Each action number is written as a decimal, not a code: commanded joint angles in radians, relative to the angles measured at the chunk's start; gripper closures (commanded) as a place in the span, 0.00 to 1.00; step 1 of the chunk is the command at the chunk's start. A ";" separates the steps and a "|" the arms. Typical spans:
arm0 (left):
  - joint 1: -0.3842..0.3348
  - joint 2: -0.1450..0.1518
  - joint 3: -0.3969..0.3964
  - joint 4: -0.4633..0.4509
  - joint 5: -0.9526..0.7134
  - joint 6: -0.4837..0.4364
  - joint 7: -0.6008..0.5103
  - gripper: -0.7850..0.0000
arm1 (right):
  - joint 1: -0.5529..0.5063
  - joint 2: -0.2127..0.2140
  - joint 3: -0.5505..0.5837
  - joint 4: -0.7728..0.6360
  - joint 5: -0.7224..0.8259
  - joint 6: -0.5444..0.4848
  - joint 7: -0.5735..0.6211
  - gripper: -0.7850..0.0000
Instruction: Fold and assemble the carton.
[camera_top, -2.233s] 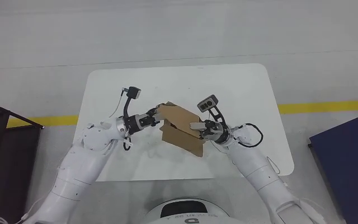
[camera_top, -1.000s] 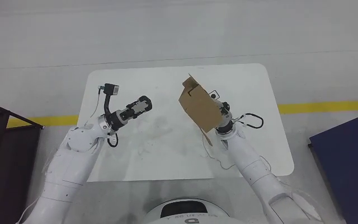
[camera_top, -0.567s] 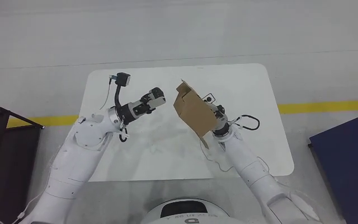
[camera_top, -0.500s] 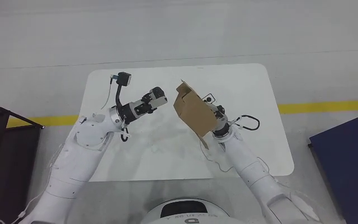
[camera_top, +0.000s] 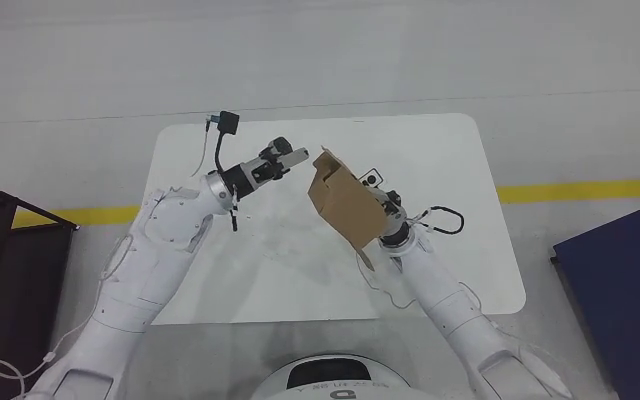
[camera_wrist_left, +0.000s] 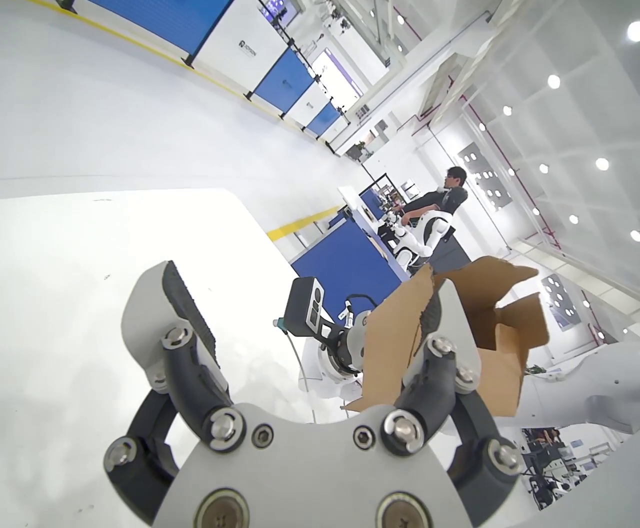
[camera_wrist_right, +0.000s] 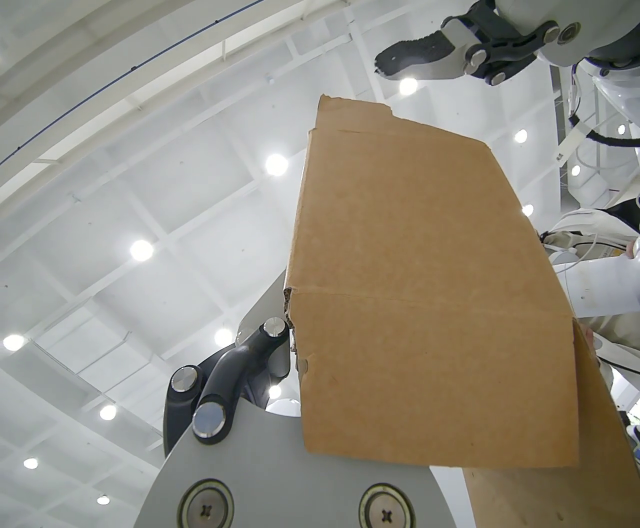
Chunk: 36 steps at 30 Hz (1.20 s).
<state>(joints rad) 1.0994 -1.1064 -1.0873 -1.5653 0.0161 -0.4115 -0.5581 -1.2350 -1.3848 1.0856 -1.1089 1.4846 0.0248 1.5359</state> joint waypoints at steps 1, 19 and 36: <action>-0.002 -0.002 0.012 -0.003 0.004 -0.002 -0.011 0.00 | 0.000 -0.001 -0.001 0.004 0.003 0.001 0.000 1.00; 0.015 0.002 0.004 -0.060 0.169 -0.038 -0.045 0.00 | -0.002 -0.006 -0.016 0.021 -0.006 -0.006 0.000 1.00; 0.060 0.013 -0.020 -0.130 0.374 -0.020 -0.024 0.00 | 0.005 -0.012 -0.040 0.048 -0.025 -0.017 0.000 1.00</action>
<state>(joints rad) 1.1592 -1.0932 -1.1062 -1.6949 0.3834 -0.4331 -0.5847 -1.2294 -1.3964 1.0456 -1.0612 1.4596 0.0087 1.5359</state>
